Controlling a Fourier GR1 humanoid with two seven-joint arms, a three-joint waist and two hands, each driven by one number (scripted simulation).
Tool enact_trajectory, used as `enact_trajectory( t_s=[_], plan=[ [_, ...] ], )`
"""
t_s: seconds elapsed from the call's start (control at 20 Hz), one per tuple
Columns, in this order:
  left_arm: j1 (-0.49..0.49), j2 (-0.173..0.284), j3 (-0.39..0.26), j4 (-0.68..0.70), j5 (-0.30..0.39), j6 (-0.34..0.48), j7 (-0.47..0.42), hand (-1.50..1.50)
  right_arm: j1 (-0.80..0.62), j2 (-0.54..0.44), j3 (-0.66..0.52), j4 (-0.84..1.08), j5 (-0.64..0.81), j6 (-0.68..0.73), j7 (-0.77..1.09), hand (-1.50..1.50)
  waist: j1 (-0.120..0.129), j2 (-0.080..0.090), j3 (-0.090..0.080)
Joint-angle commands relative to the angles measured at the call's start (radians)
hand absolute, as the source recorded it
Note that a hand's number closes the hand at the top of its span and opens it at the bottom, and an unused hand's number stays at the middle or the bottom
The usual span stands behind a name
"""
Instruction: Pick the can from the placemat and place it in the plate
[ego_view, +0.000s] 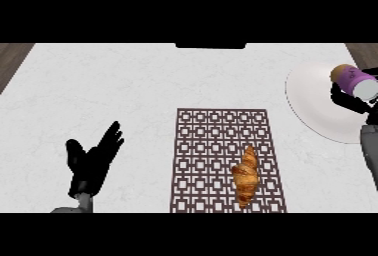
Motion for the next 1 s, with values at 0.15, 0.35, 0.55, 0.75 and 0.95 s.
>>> enact_trajectory(
  t_s=[0.15,0.35,0.55,0.75,0.95],
  plan=[
    [-0.052,-0.019,-0.011,0.042,-0.020,0.008,-0.005,0.00,-0.149,-0.129,-0.100,0.379,-0.055,0.132,-0.054,1.50,0.024,0.017,-0.001],
    [-0.054,-0.046,-0.031,0.074,-0.038,0.020,-0.029,0.00,-0.181,-0.157,0.003,0.518,0.051,0.238,0.005,-1.50,0.036,0.021,-0.002],
    [-0.052,0.001,-0.006,0.043,-0.005,-0.031,-0.004,0.00,-0.224,-0.134,-0.060,0.597,-0.007,0.290,-0.105,-1.50,0.044,0.020,0.002],
    [-0.023,-0.026,-0.030,0.023,-0.022,-0.007,-0.012,0.00,-0.212,-0.162,-0.134,0.592,-0.084,0.379,-0.252,-1.50,0.047,0.025,0.005],
    [-0.024,-0.032,-0.025,0.040,-0.032,0.010,-0.022,0.00,-0.192,-0.104,-0.257,0.553,-0.211,0.370,-0.424,-1.50,0.022,0.017,0.005]
  ],
)
